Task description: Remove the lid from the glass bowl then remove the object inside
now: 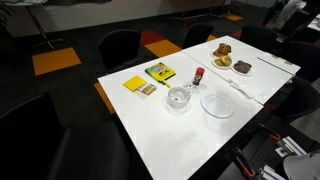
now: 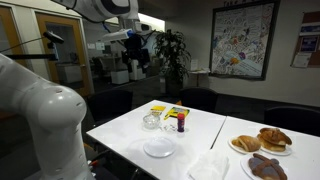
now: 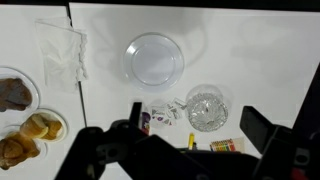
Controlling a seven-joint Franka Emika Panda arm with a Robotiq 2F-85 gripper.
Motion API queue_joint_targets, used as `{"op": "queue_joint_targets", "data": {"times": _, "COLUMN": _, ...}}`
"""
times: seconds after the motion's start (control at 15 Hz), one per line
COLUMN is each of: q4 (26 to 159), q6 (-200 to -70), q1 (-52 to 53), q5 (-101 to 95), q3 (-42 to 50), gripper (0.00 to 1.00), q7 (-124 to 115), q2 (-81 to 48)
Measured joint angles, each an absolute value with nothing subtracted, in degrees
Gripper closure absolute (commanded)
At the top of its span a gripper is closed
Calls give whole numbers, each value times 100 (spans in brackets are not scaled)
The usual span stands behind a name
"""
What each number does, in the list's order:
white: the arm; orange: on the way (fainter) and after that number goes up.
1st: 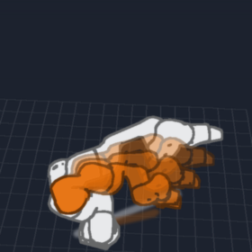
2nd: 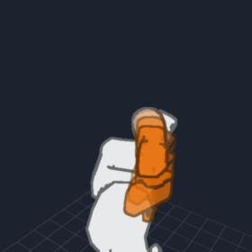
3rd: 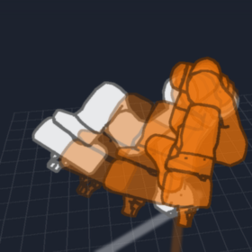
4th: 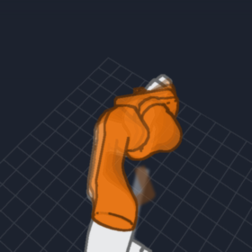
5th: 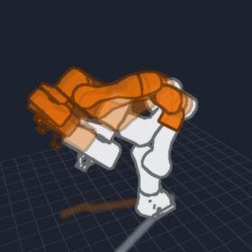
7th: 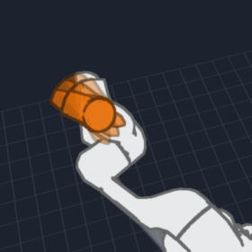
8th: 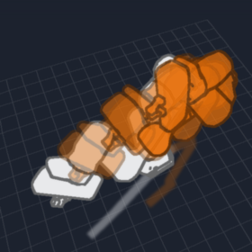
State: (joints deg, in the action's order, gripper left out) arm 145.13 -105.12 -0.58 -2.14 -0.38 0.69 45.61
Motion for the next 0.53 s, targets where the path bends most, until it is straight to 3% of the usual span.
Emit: {"op": "queue_joint_targets", "data": {"times": 0.53, "q4": 14570, "q6": -11764, "q1": 4, "q5": -126, "q3": 1124, "gripper": 0, "q7": 1815, "q2": 3718}}
